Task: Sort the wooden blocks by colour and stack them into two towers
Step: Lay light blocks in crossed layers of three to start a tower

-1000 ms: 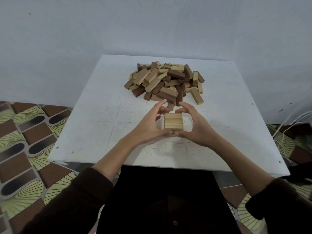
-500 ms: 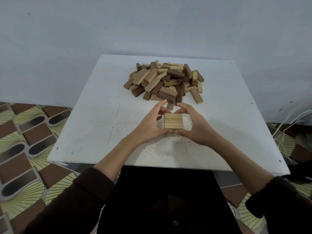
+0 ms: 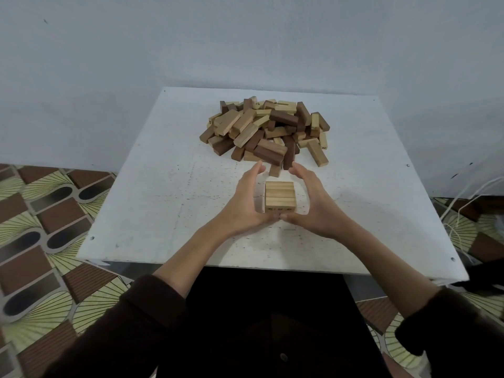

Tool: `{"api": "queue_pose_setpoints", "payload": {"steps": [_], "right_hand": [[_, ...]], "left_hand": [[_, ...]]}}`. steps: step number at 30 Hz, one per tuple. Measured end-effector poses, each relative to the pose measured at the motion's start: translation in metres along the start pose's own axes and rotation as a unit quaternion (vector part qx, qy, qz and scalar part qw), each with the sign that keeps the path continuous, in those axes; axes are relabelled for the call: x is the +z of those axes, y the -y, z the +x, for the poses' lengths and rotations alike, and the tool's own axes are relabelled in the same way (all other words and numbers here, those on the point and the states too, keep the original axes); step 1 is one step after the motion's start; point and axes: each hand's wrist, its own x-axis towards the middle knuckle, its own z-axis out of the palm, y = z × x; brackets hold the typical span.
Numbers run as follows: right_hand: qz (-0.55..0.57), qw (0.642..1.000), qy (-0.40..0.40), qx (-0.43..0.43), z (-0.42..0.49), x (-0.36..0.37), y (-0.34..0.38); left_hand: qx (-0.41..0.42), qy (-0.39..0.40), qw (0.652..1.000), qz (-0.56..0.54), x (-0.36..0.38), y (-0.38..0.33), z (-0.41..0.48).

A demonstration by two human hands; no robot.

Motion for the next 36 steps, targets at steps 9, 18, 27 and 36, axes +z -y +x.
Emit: {"api": "queue_pose_setpoints", "payload": {"steps": [9,18,27,36], "right_hand": [[0.061,0.997,-0.019,0.043,-0.014,0.031,0.000],[0.053,0.998,-0.019,0.037,-0.014,0.034,-0.005],[0.028,0.999,-0.024,0.022,-0.013,0.037,-0.009],[0.029,0.999,-0.020,0.016,-0.014,0.037,-0.008]], "left_hand": [[0.005,0.014,0.996,0.086,0.022,0.006,-0.011],[0.020,0.012,0.994,0.105,0.024,0.006,-0.012],[0.020,0.014,0.994,0.107,0.024,0.006,-0.011],[0.023,0.012,0.994,0.107,0.024,0.006,-0.011]]}}
